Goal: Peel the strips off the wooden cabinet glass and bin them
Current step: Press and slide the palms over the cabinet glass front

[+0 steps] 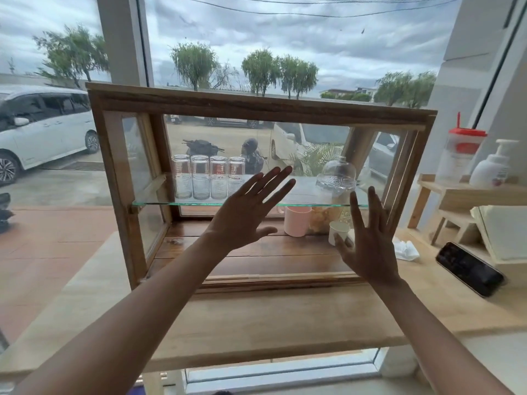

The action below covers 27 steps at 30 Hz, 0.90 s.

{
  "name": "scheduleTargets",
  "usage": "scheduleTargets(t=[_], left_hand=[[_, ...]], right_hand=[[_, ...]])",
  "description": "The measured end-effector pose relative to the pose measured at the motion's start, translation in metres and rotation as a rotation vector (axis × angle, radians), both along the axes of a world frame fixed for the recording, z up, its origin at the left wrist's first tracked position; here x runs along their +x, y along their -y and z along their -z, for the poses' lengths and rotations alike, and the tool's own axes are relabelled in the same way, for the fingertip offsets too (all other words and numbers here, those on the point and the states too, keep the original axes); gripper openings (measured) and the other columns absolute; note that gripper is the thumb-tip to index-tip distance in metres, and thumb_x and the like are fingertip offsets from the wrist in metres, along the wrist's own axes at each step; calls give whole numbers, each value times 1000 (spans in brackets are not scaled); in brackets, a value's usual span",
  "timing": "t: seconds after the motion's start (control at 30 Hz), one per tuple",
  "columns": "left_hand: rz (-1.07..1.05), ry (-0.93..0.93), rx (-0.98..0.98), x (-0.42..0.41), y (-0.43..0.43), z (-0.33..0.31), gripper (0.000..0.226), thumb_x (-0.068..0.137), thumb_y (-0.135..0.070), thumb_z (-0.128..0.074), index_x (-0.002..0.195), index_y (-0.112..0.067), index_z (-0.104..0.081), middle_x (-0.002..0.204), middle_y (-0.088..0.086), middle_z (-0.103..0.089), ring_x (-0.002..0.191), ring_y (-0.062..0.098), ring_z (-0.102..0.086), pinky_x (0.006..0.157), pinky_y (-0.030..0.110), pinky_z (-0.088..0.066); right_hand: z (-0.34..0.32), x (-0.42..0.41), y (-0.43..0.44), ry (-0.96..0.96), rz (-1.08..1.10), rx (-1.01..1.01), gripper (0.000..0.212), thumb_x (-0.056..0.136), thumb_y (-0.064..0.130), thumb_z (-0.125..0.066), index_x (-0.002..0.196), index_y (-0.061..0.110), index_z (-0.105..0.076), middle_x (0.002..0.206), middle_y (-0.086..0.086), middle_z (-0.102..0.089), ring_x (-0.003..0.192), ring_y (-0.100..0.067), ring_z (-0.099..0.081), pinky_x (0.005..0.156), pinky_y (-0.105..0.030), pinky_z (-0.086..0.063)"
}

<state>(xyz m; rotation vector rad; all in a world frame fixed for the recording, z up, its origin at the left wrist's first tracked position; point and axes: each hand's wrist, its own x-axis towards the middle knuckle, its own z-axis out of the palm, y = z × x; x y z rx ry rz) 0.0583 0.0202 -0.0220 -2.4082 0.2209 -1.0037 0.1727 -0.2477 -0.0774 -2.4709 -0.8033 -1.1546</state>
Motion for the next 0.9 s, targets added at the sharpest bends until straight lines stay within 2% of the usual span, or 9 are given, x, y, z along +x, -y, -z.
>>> scheduleTargets(t=[0.1,0.27,0.37,0.47,0.6,0.67,0.8,0.9], left_hand=[[-12,-6,7,-3,-6,-1,109,88,-67,-60,162,-17,2,171,8,7,158,23,3,129,41,-11],[-29,-11,11,-13,-16,-2,107,89,-67,-59,162,-18,2,171,7,7,158,23,4,130,39,-6],[-37,-19,12,-19,-21,-3,107,89,-67,-60,162,-18,2,171,7,6,158,24,3,130,40,-6],[-41,-16,20,-23,-27,-4,106,90,-67,-58,162,-18,2,171,8,6,158,24,4,130,41,-8],[-42,-21,14,-29,-33,-4,106,90,-67,-58,162,-19,3,171,7,7,158,24,4,130,42,-10],[-52,-19,17,-32,-37,-4,106,90,-67,-57,162,-19,4,171,7,8,158,23,5,130,42,-9],[-66,-13,22,-36,-43,-3,106,90,-68,-56,162,-19,4,171,8,8,158,24,6,130,42,-9],[-66,-11,25,-41,-46,-4,106,90,-68,-56,162,-19,3,171,8,6,158,25,3,129,43,-13]], right_hand=[[-2,-7,-7,14,26,12,91,86,40,-66,160,15,-19,167,-17,-2,154,-34,-11,123,-49,-12],[0,-14,-17,27,7,27,90,87,40,-67,159,15,-21,167,-18,-3,154,-34,-12,116,-41,-17],[-2,-19,-24,24,5,19,89,88,41,-65,160,15,-19,167,-18,-3,154,-35,-11,110,-41,-28],[-3,-23,-29,10,-23,19,91,88,42,-65,160,15,-16,167,-17,1,154,-36,-10,112,-45,-33],[-1,-24,-35,-2,-50,39,91,88,40,-67,160,15,-18,167,-17,1,155,-35,-9,113,-38,-25],[-1,-24,-38,5,-54,37,92,88,40,-69,160,14,-18,167,-17,1,155,-35,-8,113,-37,-26],[1,-27,-44,1,-82,47,94,87,37,-71,160,14,-18,167,-17,2,155,-35,-6,116,-46,-35],[1,-30,-48,8,-75,34,92,87,39,-69,160,14,-18,167,-17,2,155,-34,-6,122,-45,-27]])
